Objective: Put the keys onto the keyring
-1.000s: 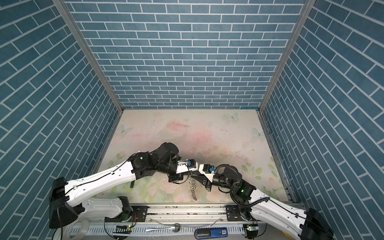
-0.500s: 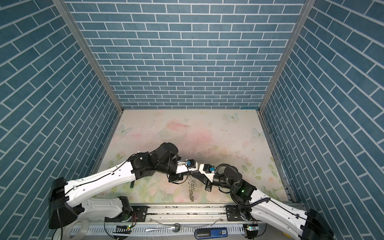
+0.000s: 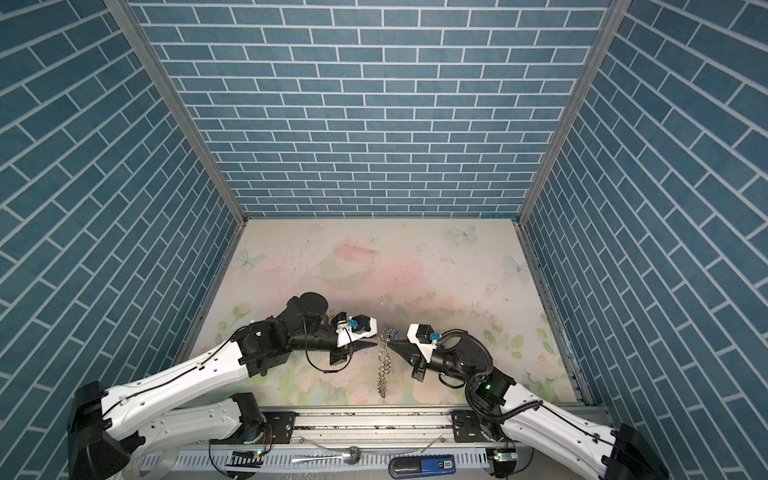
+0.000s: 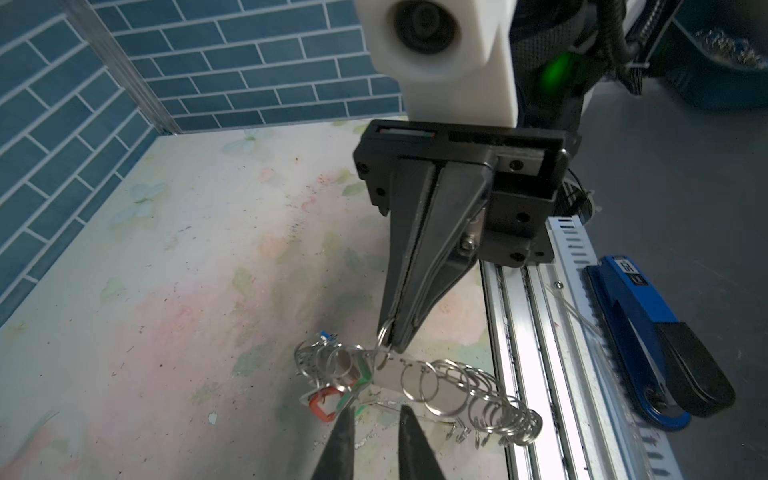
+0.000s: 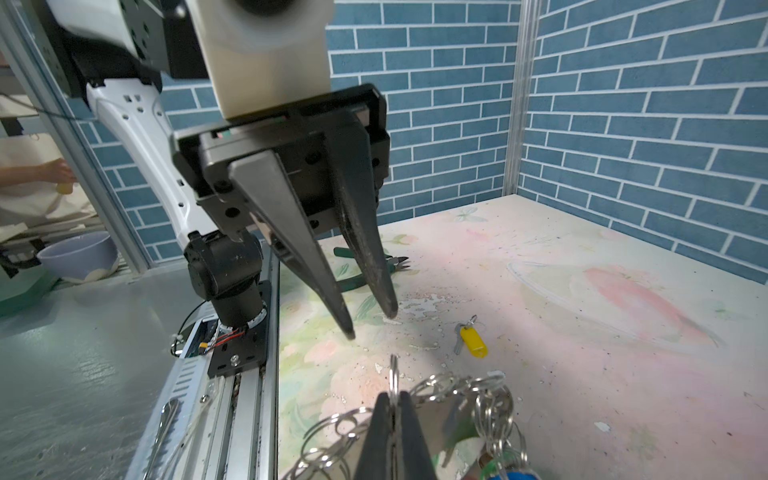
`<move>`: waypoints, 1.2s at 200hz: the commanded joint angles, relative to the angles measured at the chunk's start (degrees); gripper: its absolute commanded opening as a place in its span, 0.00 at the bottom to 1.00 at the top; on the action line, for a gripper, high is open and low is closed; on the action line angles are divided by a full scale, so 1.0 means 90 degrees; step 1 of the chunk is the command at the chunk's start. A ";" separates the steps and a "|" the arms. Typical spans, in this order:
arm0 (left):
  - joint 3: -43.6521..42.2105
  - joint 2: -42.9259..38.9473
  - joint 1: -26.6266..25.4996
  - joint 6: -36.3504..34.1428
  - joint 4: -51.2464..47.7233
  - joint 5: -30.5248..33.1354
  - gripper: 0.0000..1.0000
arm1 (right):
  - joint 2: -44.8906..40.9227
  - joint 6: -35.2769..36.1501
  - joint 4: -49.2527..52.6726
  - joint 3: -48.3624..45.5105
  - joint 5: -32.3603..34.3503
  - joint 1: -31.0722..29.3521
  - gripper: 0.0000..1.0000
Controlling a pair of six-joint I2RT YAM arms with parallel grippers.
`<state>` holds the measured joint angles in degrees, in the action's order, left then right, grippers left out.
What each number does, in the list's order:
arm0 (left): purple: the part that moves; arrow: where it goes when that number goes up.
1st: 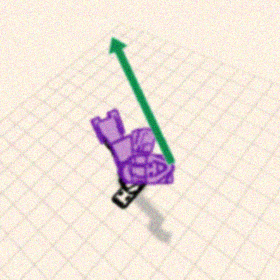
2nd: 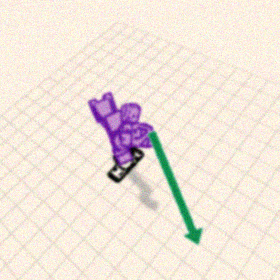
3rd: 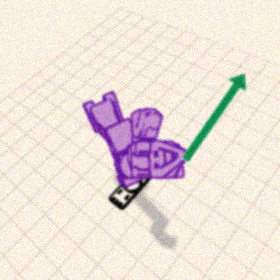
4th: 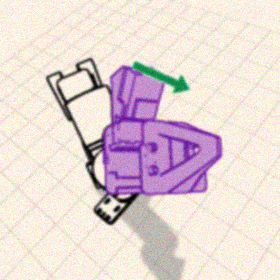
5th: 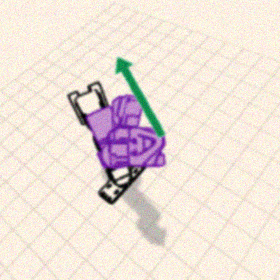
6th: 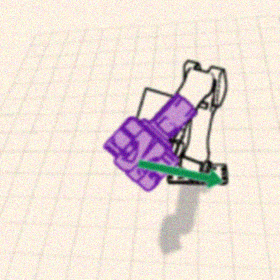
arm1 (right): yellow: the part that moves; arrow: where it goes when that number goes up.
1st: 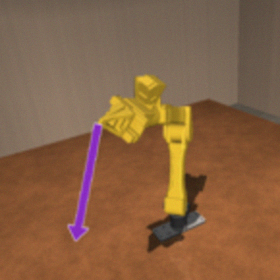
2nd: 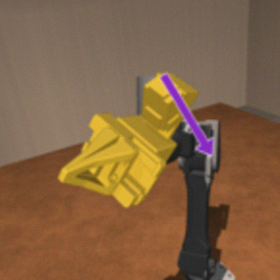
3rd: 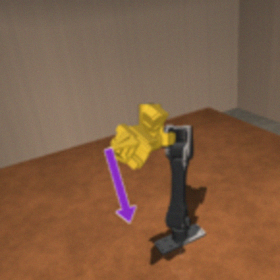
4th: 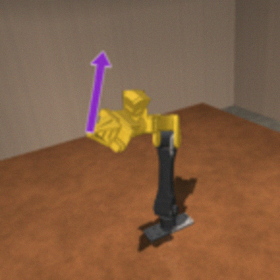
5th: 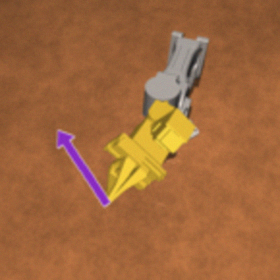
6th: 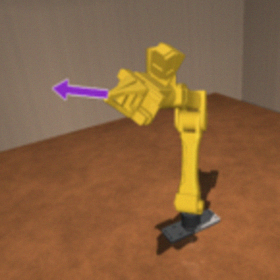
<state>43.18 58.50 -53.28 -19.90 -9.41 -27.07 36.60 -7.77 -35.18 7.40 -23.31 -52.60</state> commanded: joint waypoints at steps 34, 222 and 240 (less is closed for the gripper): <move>-0.0631 0.0020 0.0107 0.0607 0.1807 -0.0720 0.23 | 0.0407 -0.0571 -0.1762 -0.0236 -0.0260 0.0038 0.00; -0.0757 0.0444 0.0334 0.1010 0.2385 -0.1817 0.09 | 0.0820 -0.0689 -0.2186 -0.0117 -0.0669 0.0044 0.00; -0.0708 0.0463 0.0334 0.0988 0.2315 -0.1854 0.04 | 0.0857 -0.0689 -0.2201 -0.0099 -0.0683 0.0036 0.00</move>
<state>35.66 62.00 -50.15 -10.94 11.33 -41.34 44.16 -13.13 -50.11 6.37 -28.12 -52.18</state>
